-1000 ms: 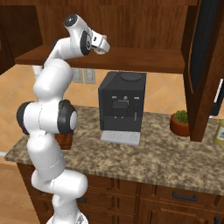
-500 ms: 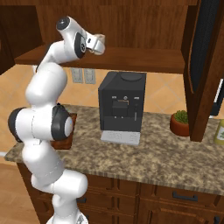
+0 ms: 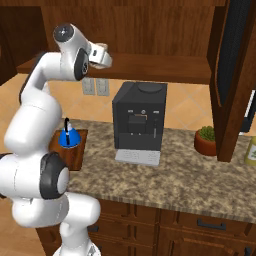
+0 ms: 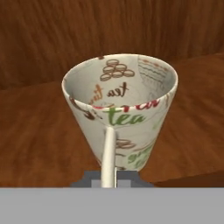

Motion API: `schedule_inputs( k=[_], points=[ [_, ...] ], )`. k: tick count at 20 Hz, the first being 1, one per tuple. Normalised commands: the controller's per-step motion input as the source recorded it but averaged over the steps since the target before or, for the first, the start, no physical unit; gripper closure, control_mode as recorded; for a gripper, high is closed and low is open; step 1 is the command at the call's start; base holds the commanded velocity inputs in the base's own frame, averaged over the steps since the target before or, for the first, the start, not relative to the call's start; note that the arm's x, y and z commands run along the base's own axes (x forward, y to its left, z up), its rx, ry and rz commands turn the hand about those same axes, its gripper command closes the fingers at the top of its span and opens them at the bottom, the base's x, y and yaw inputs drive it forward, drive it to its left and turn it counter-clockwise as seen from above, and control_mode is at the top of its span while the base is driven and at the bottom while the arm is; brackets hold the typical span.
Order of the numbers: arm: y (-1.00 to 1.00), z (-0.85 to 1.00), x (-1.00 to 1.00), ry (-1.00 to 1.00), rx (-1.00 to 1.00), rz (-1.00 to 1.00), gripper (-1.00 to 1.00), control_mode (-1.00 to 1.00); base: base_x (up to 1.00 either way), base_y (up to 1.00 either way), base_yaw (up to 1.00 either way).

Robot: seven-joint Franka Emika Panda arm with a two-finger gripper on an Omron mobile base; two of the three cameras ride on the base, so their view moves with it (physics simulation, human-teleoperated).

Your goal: Pick the kettle from the counter and place it on the tray. Then pick the mug from the cabinet and place it on the tray. Then close the cabinet doors.

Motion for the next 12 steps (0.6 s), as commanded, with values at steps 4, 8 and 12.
schedule_inputs(
  k=[4,8,12],
  points=[
    [-0.04,-0.02,-1.00,0.00,-0.03,0.64,1.00,-1.00,0.00,0.00,0.00],
    [0.00,-0.01,-1.00,0.00,-0.09,0.79,1.00,-1.00,0.00,0.00,0.00],
    [0.00,-0.07,-1.00,0.00,-0.11,0.81,1.00,-1.00,0.00,0.00,0.00]
  ],
)
